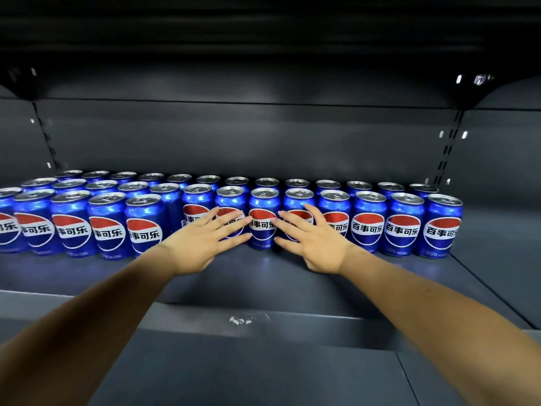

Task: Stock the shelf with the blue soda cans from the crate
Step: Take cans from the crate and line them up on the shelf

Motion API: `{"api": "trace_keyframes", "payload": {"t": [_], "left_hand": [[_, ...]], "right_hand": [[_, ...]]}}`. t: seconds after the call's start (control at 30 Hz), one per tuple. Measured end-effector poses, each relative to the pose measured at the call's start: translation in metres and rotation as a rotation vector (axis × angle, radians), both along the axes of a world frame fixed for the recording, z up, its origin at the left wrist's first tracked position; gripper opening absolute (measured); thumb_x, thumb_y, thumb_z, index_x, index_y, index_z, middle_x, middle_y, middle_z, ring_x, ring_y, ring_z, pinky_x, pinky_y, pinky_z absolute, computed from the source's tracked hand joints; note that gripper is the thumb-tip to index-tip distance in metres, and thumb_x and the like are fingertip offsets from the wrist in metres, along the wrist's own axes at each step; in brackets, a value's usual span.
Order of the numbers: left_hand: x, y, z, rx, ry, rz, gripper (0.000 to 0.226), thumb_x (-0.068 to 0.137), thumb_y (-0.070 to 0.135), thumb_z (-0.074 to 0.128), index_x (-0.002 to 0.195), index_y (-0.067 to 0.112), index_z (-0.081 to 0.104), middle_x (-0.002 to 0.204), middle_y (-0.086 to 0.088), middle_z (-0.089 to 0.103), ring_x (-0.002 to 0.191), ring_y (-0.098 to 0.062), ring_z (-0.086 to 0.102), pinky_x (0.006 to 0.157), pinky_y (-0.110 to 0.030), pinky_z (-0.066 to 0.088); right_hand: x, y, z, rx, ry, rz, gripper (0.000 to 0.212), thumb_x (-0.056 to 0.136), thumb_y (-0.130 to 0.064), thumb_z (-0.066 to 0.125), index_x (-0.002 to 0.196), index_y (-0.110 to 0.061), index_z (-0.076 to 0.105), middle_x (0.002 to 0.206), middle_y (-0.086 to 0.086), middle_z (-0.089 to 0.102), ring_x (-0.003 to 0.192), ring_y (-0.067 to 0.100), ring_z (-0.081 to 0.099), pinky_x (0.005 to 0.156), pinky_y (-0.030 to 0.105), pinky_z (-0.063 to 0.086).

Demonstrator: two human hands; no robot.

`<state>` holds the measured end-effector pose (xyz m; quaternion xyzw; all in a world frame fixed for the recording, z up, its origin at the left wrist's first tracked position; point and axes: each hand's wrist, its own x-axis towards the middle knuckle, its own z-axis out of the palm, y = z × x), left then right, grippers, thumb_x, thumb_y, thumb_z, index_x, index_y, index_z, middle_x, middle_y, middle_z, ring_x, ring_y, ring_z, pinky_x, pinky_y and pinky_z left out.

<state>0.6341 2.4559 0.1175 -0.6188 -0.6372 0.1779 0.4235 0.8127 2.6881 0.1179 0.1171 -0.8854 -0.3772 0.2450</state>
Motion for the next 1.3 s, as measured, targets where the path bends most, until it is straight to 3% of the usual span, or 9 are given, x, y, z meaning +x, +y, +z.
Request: {"api": "trace_keyframes", "payload": {"t": [0.07,0.13,0.3,0.47,0.57,0.77,0.9,1.1,1.3], "left_hand": [[-0.008,-0.006,-0.001,0.028,-0.022,0.015,0.109,0.067,0.016,0.064,0.151,0.022,-0.005,0.158,-0.004,-0.016,0.146,-0.023,-0.013,0.115,-0.045,0.000],[-0.008,-0.007,0.000,0.040,-0.076,0.035,0.103,0.063,0.015,0.069,0.151,0.020,0.016,0.158,-0.004,-0.009,0.144,-0.018,-0.019,0.113,-0.045,0.011],[-0.003,-0.004,0.002,0.028,-0.178,0.071,0.085,0.047,0.013,0.080,0.129,0.013,0.058,0.145,-0.007,0.039,0.144,-0.013,-0.019,0.099,-0.046,0.039],[-0.004,-0.004,0.003,0.020,-0.178,0.095,0.085,0.051,0.010,0.080,0.132,0.013,0.055,0.146,-0.006,0.027,0.144,-0.014,-0.019,0.101,-0.043,0.031],[0.000,-0.005,0.007,-0.013,-0.169,0.142,0.084,0.050,0.014,0.079,0.131,0.014,0.056,0.146,-0.007,0.027,0.145,-0.017,0.005,0.102,-0.044,0.032],[0.014,-0.016,0.017,-0.060,-0.154,0.164,0.082,0.062,0.015,0.072,0.139,0.010,0.046,0.148,-0.010,0.039,0.137,-0.023,0.036,0.107,-0.043,0.026],[0.015,-0.025,0.010,-0.211,-0.248,0.368,0.073,0.093,0.015,0.036,0.151,0.017,-0.007,0.158,-0.001,-0.016,0.146,-0.017,-0.012,0.112,-0.033,-0.013],[0.019,-0.031,0.009,-0.198,-0.346,0.412,0.072,0.093,0.012,0.033,0.151,0.018,-0.011,0.157,0.001,-0.020,0.146,-0.016,-0.015,0.116,-0.034,-0.008],[0.014,-0.050,0.011,-0.216,-0.290,0.529,0.069,0.096,0.021,0.033,0.151,0.016,-0.009,0.158,-0.004,-0.018,0.146,-0.019,-0.013,0.116,-0.036,-0.008]], "right_hand": [[-0.005,-0.008,0.003,0.016,-0.010,0.067,0.066,0.052,-0.026,0.079,0.117,-0.025,0.068,0.136,0.008,0.055,0.127,0.028,0.050,0.096,0.056,0.041],[-0.010,-0.010,0.004,0.042,-0.025,0.105,0.068,0.056,-0.029,0.079,0.122,-0.024,0.065,0.139,0.006,0.052,0.129,0.027,0.048,0.099,0.057,0.036],[-0.013,-0.006,0.001,0.055,-0.017,0.080,0.052,0.057,-0.033,0.080,0.108,-0.023,0.073,0.134,0.003,0.057,0.126,0.025,0.052,0.099,0.058,0.034],[-0.014,-0.006,-0.003,0.074,0.009,0.057,0.052,0.057,-0.033,0.080,0.108,-0.024,0.073,0.134,0.003,0.057,0.126,0.025,0.052,0.101,0.057,0.031],[-0.014,-0.008,-0.003,0.073,0.010,0.047,0.054,0.057,-0.033,0.081,0.109,-0.023,0.072,0.135,0.004,0.056,0.127,0.027,0.051,0.102,0.057,0.028],[-0.013,-0.015,0.002,0.076,0.031,0.063,0.059,0.055,-0.026,0.081,0.112,-0.016,0.071,0.132,0.010,0.058,0.125,0.029,0.052,0.108,0.056,0.016],[-0.016,-0.024,0.005,0.060,0.005,0.015,0.061,0.051,-0.026,0.083,0.109,-0.012,0.072,0.128,0.009,0.061,0.122,0.028,0.055,0.109,0.058,0.021],[-0.012,-0.025,0.003,0.052,-0.020,-0.031,0.061,0.050,-0.021,0.083,0.110,-0.010,0.071,0.128,0.010,0.061,0.121,0.029,0.055,0.108,0.055,0.010],[-0.013,-0.044,0.003,-0.006,-0.067,-0.089,0.059,0.050,-0.019,0.081,0.108,-0.015,0.073,0.127,0.011,0.062,0.121,0.029,0.056,0.099,0.063,0.026]]}}
